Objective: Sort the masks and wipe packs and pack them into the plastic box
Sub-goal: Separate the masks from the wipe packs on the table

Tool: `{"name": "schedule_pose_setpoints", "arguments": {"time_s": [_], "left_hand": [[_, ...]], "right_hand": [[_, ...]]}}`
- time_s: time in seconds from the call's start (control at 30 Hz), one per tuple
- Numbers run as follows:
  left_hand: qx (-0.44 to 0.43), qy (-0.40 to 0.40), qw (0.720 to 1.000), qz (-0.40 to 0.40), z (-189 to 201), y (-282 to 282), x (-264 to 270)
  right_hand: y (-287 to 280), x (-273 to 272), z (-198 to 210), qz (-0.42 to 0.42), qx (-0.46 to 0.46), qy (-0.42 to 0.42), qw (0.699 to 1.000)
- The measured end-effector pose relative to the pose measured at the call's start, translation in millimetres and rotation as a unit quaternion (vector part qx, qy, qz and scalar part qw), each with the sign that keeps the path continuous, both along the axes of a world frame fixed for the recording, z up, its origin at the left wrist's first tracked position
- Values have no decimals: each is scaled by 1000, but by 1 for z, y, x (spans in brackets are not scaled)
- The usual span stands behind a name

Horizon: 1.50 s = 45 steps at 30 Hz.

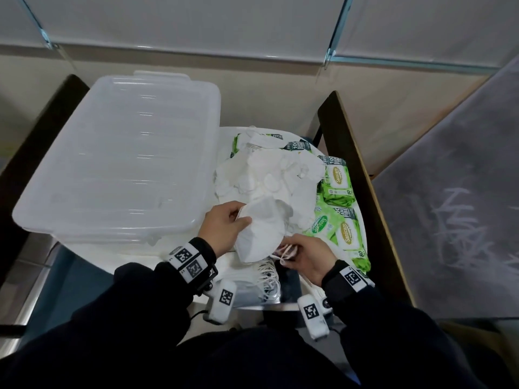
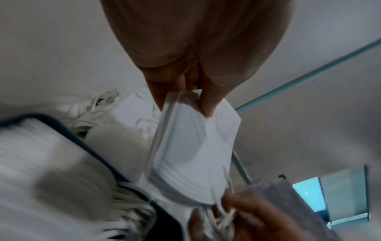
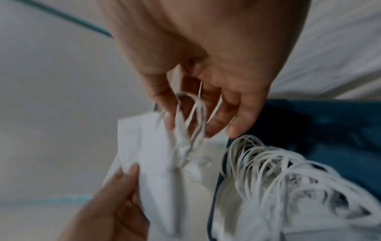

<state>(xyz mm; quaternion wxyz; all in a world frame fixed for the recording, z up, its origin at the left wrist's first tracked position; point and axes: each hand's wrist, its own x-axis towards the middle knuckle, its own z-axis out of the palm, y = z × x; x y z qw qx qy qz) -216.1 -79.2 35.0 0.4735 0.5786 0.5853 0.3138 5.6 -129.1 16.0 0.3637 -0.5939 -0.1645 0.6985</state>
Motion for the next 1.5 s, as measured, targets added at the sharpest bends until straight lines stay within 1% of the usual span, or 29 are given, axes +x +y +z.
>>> {"name": "schedule_pose_setpoints", "arguments": {"time_s": [0.07, 0.1, 0.13, 0.17, 0.2, 0.27, 0.33, 0.43, 0.5, 0.6, 0.67, 0.73, 0.77, 0.83, 0.87, 0.9, 0.97, 1.0, 1.07, 1.13, 1.23, 1.33, 1.4, 1.5], "left_hand": [[7, 81, 996, -34, -7, -5, 0], [1, 104, 994, -47, -12, -8, 0], [-6, 117, 992, -52, -16, -11, 1], [-11, 120, 992, -47, -20, -13, 2], [-18, 111, 993, -35, -22, -14, 2], [-37, 60, 998, -3, -20, -14, 2], [-50, 16, 999, -8, -15, -13, 1], [-29, 23, 995, -91, -6, -12, -2], [23, 58, 985, -163, 3, -13, -6], [99, 163, 945, -265, 21, -12, -10], [104, 238, 908, -328, 25, -11, -13], [102, 307, 872, -367, 25, -15, -18], [105, 331, 856, -383, 24, -19, -21], [109, 358, 831, -412, 21, -30, -31], [109, 366, 824, -418, 20, -35, -38], [106, 369, 824, -417, 19, -38, -44], [97, 368, 830, -407, 16, -41, -53], [93, 368, 831, -406, 14, -41, -54], [82, 376, 823, -417, 8, -43, -50], [71, 397, 806, -433, -5, -47, -44], [59, 445, 772, -449, -27, -55, -34], [70, 493, 735, -460, -38, -60, -29], [89, 521, 715, -458, -39, -62, -26], [94, 547, 682, -476, -40, -70, -22]], "right_hand": [[0, 6, 0, -102, -16, 58, 993], [-1, 8, 0, -146, -18, 89, 985], [-2, 9, 1, -166, -20, 108, 980], [-3, 9, 2, -154, -20, 109, 982], [-5, 9, 2, -115, -18, 88, 989], [-7, 9, 1, -11, 12, -3, 1000], [-7, 12, 1, 60, 60, -70, 994], [-6, 14, 7, 99, 100, -114, 984], [-9, 13, 12, 128, 121, -138, 975], [-16, 9, 14, 165, 143, -159, 963], [-18, 8, 6, 199, 144, -177, 953], [-22, 8, -2, 228, 134, -181, 947], [-24, 10, -5, 241, 123, -182, 945], [-27, 19, -9, 241, 111, -183, 947], [-28, 24, -11, 225, 112, -183, 951], [-29, 28, -14, 202, 113, -182, 956], [-32, 29, -19, 188, 117, -181, 958], [-34, 25, -20, 202, 117, -177, 956], [-38, 12, -23, 250, 105, -172, 947], [-38, 1, -29, 294, 89, -193, 932], [-34, -6, -41, 345, 78, -256, 900], [-33, -11, -44, 364, 92, -306, 875], [-33, -13, -45, 348, 104, -327, 873], [-35, -13, -46, 296, 99, -315, 896]]}}
